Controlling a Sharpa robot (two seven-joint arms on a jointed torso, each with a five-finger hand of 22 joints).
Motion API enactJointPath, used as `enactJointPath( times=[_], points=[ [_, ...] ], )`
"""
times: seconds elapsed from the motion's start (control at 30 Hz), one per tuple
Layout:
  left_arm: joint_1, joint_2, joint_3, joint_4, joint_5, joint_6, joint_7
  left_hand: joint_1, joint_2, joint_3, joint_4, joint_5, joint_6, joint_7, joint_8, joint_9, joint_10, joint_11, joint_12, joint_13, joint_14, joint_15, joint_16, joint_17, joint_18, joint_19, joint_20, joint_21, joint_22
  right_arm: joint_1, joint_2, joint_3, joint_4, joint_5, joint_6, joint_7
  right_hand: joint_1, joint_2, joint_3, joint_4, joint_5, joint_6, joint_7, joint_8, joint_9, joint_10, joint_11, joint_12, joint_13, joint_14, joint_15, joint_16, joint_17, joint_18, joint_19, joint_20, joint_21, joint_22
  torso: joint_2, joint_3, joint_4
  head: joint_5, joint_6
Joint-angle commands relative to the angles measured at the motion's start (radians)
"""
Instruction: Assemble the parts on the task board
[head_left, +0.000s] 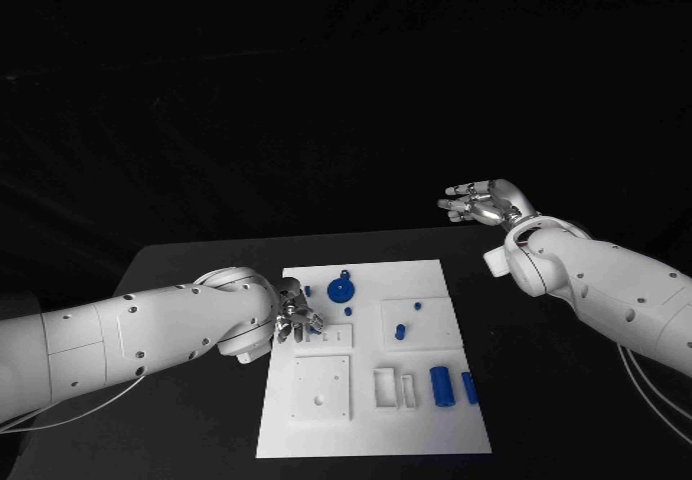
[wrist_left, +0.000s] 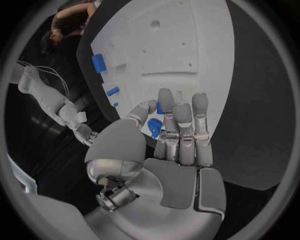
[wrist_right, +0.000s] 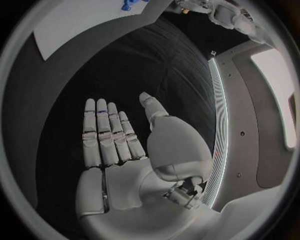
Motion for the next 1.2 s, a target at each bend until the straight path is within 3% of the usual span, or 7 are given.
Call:
enactJointPath(
  times=[0.03,0.13,0.6,0.77,0.87,0.9,1.2],
  points=[
    [-0.005,0.005,0.000,0.002,-0.029,-0.005,-0.007,0.002,0.008,0.094,-0.102,0.007,0.084,-0.080,0.000,0.097,0.034,-0.005,-0.003,0.001,0.009,-0.002,-0.002,0.003,-0.010,0.017,-0.001,-0.030,0.039,0.001,0.004,0.001,-0.001,0.064,0.039,0.030,0.009,0.003,0.000,-0.001,0.006,-0.008,0.001,-0.003,-0.001,-0.007,0.002,-0.003,-0.001,0.000,0.005,-0.005,-0.001,0.011,-0.005,0.000,0.004,-0.001,0.001,0.0010,-0.0009,-0.001,-0.004],
    [-0.007,0.007,0.000,0.003,-0.039,-0.003,-0.007,0.002,0.008,0.094,-0.102,0.007,0.084,-0.080,0.000,0.097,0.034,-0.005,-0.003,0.001,0.009,-0.002,-0.002,0.003,-0.010,0.017,-0.001,-0.030,0.039,0.001,0.006,0.001,-0.001,0.068,0.041,0.030,0.009,0.004,0.001,-0.001,0.004,-0.008,0.000,-0.003,-0.001,-0.007,0.003,-0.003,-0.001,0.000,0.006,-0.005,-0.001,0.011,-0.006,0.000,0.005,-0.001,0.001,0.0013,0.0001,-0.002,-0.005],
    [-0.023,0.026,0.001,-0.006,-0.055,-0.007,-0.005,0.003,0.005,0.097,-0.103,0.010,0.089,-0.081,0.000,0.084,0.035,-0.006,-0.001,-0.003,0.011,-0.003,-0.006,0.003,-0.016,0.085,-0.002,-0.210,0.241,0.002,0.012,0.001,0.001,0.074,0.044,0.022,0.009,0.005,0.009,-0.003,0.002,-0.007,0.000,-0.003,-0.001,-0.009,0.003,-0.003,-0.001,0.000,0.008,-0.005,-0.001,0.011,-0.006,0.000,0.006,-0.001,0.001,0.0007,-0.0003,-0.011,-0.008],
    [-0.032,0.030,0.001,-0.012,-0.058,-0.009,-0.003,0.003,0.004,0.096,-0.103,0.010,0.091,-0.081,0.000,0.083,0.036,-0.006,0.000,-0.003,0.012,-0.003,-0.006,0.003,-0.017,0.092,-0.002,-0.224,0.256,0.002,0.014,0.001,-0.002,0.073,0.047,0.014,0.009,0.006,0.019,-0.005,0.000,-0.001,0.000,-0.003,-0.001,-0.010,0.003,-0.003,-0.001,0.000,0.008,-0.005,-0.001,0.011,-0.007,0.000,0.006,-0.001,0.000,-0.0001,-0.0006,-0.015,0.008],
    [-0.034,0.032,0.001,-0.015,-0.058,-0.009,-0.002,0.003,0.004,0.096,-0.103,0.010,0.091,-0.081,0.000,0.083,0.036,-0.006,0.000,-0.003,0.012,-0.003,-0.006,0.003,-0.017,0.092,-0.002,-0.224,0.256,0.001,0.015,0.001,-0.004,0.073,0.050,0.010,0.002,0.002,0.039,-0.011,0.003,0.001,0.000,-0.003,-0.001,-0.011,0.003,-0.003,-0.002,0.000,0.008,-0.005,-0.001,0.011,-0.007,0.000,0.006,-0.001,0.000,-0.0008,-0.0002,-0.018,0.010],
    [-0.035,0.032,0.001,-0.016,-0.058,-0.009,-0.001,0.003,0.003,0.095,-0.103,0.010,0.091,-0.081,0.000,0.082,0.036,-0.006,0.000,-0.004,0.013,-0.003,-0.006,0.003,-0.020,0.126,-0.002,-0.312,0.344,0.001,0.015,0.001,-0.005,0.073,0.051,0.009,0.001,0.001,0.044,-0.012,0.005,0.001,0.000,-0.003,-0.001,-0.011,0.003,-0.003,-0.001,0.000,0.008,-0.005,-0.001,0.010,-0.008,0.000,0.006,-0.001,0.000,-0.0008,0.0005,-0.019,0.011],
    [-0.037,0.036,0.001,-0.024,-0.058,-0.013,0.005,0.002,0.002,0.094,-0.101,0.008,0.092,-0.081,0.000,0.082,0.036,-0.006,0.000,-0.005,0.014,-0.003,-0.007,0.002,-0.021,0.139,-0.002,-0.343,0.368,0.001,0.019,0.001,-0.006,0.071,0.054,-0.001,-0.006,-0.005,0.066,-0.014,0.029,-0.003,0.000,-0.003,-0.001,-0.013,0.004,-0.003,-0.001,-0.001,0.009,-0.005,-0.001,0.010,-0.009,0.000,0.005,-0.001,0.000,-0.0007,0.0014,-0.031,0.014]
  ],
)
